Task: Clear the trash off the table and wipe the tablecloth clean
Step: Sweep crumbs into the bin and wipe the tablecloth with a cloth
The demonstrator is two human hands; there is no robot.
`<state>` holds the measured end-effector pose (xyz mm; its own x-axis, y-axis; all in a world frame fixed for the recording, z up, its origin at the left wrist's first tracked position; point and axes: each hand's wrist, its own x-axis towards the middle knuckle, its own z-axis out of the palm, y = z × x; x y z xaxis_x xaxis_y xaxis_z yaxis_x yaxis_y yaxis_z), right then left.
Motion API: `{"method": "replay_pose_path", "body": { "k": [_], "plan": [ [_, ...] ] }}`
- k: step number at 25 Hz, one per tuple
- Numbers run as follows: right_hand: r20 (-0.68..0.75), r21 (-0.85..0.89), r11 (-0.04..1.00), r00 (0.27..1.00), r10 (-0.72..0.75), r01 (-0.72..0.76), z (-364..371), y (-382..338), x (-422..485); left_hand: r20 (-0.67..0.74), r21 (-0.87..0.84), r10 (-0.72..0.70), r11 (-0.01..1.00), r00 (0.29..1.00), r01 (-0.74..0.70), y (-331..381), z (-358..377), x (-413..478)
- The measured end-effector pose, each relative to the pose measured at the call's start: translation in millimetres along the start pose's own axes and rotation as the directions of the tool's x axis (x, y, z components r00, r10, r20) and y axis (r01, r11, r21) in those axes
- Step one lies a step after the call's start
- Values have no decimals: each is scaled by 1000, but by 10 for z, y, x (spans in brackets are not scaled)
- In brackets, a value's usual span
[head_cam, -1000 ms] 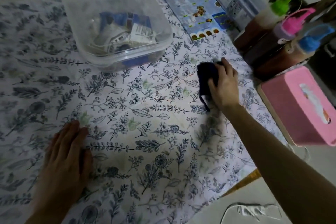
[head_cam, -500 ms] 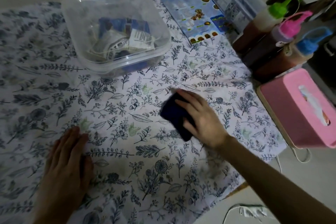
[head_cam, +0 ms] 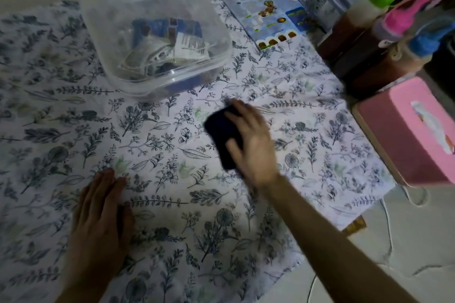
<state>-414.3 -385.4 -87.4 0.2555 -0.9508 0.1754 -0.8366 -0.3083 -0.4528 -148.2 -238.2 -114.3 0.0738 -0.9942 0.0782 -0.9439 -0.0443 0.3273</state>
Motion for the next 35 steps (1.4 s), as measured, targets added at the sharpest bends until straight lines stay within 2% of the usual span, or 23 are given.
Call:
{"method": "replay_pose_path", "body": {
  "k": [3, 5, 6, 7, 9, 11, 12, 15, 17, 18, 20, 24, 26, 29, 30, 31, 33, 35],
  "plan": [
    [106, 33, 985, 979, -172, 169, 40, -252, -417, 2, -15, -9, 1000, 1000, 9, 29, 1, 3],
    [160, -23, 963, 951, -263, 270, -72, -70, -561, -24, -31, -8, 1000, 1000, 7, 65, -9, 11],
    [154, -58, 962, 955, -254, 265, -173, 98, -597, -29, -23, -8, 1000, 1000, 8, 74, -9, 22],
    [127, -92, 973, 972, -198, 210, -283, 303, -618, -37, -12, -21, 1000, 999, 20, 68, 2, 28],
    [28, -165, 986, 999, 16, -12, -518, 763, -565, -43, 56, -19, 998, 999, 22, -100, 123, -17],
    [-50, -257, 933, 967, 248, -253, -697, 1161, -367, 43, 144, 104, 984, 994, -109, -341, 247, -45],
    [-78, -278, 909, 950, 302, -311, -730, 1307, -224, 57, 145, 136, 979, 989, -143, -390, 285, -41],
    [-112, -232, 905, 934, 339, -356, -685, 1439, 195, -8, -1, -32, 999, 999, 32, -125, 127, -13],
    [-158, -216, 891, 915, 372, -400, -567, 1290, 356, -39, -32, -36, 999, 999, 35, 57, -9, 18],
    [-171, -217, 898, 920, 352, -384, -497, 1156, 378, -35, -20, -15, 1000, 999, 15, 79, -10, 19],
    [-137, -178, 949, 962, 238, -260, -327, 713, 293, -16, -10, -26, 1000, 1000, 26, 13, -9, 9],
    [66, -95, 996, 998, 2, 4, 62, -369, -248, -9, 2, -59, 998, 998, 59, 37, -17, -21],
    [227, -140, 958, 950, -214, 249, 183, -676, -608, -4, -11, -55, 998, 998, 55, 55, -29, -11],
    [393, -111, 799, 764, -512, 592, 63, -566, -1146, -9, -20, -44, 999, 999, 43, 42, -41, -20],
    [415, -98, 770, 730, -544, 630, -50, -413, -1292, -5, -21, -50, 999, 999, 50, 32, -44, -28],
    [428, -91, 774, 726, -537, 626, -165, -211, -1410, 3, -23, -60, 998, 998, 60, 24, -45, -37],
    [397, -97, 844, 798, -454, 528, -450, 218, -1525, 24, -21, -72, 997, 997, 73, 15, -43, -52],
    [328, -117, 934, 900, -285, 338, -689, 541, -1426, 39, -13, -61, 998, 997, 62, 20, -41, -46]
  ]
}}
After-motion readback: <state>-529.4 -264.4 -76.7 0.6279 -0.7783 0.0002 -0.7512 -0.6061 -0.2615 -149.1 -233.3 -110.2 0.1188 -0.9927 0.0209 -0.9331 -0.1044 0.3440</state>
